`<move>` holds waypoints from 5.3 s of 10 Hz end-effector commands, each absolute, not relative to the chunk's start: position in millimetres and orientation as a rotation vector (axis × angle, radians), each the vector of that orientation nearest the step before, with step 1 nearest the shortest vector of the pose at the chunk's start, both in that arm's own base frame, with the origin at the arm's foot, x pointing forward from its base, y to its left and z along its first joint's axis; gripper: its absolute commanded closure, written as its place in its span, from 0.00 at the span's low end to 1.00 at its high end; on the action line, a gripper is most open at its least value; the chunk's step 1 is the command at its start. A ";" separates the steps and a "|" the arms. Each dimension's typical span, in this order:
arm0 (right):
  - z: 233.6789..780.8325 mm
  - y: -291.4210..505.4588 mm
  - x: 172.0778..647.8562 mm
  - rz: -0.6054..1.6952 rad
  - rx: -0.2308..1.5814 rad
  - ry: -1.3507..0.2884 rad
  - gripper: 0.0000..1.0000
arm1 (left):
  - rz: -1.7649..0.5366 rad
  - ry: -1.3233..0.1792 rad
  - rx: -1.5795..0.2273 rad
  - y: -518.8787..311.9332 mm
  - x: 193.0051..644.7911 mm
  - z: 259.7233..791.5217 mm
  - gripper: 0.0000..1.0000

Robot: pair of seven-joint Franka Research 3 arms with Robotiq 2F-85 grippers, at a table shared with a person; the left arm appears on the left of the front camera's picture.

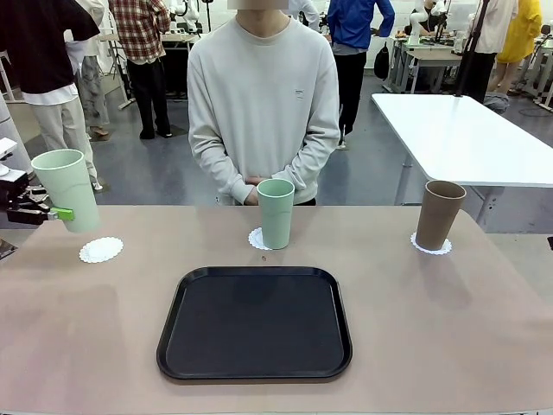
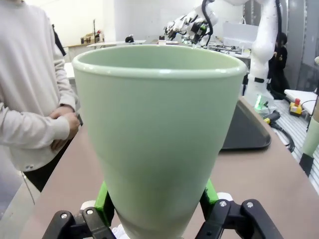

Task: Place coasters on the table and set cups on them.
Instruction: Take one Reusable plastic cup from the Flat Tray and place it on a coaster set by the human.

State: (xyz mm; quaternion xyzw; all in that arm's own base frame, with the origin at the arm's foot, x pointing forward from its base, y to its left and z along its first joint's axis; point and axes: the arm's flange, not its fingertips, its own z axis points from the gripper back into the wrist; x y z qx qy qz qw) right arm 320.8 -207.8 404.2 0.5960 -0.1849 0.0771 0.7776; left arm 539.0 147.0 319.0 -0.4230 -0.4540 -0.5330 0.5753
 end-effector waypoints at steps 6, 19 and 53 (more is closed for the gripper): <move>404.3 -208.1 320.5 0.171 1.298 -0.406 0.00 | -1.225 -1.056 -0.939 151.3 543.1 313.6 0.17; 404.3 -208.1 320.5 0.171 1.298 -0.406 0.00 | -1.168 -1.110 -1.028 161.5 581.1 238.3 0.17; 404.3 -208.1 320.5 0.171 1.298 -0.406 0.00 | -1.267 -1.032 -1.027 179.3 569.4 225.5 0.00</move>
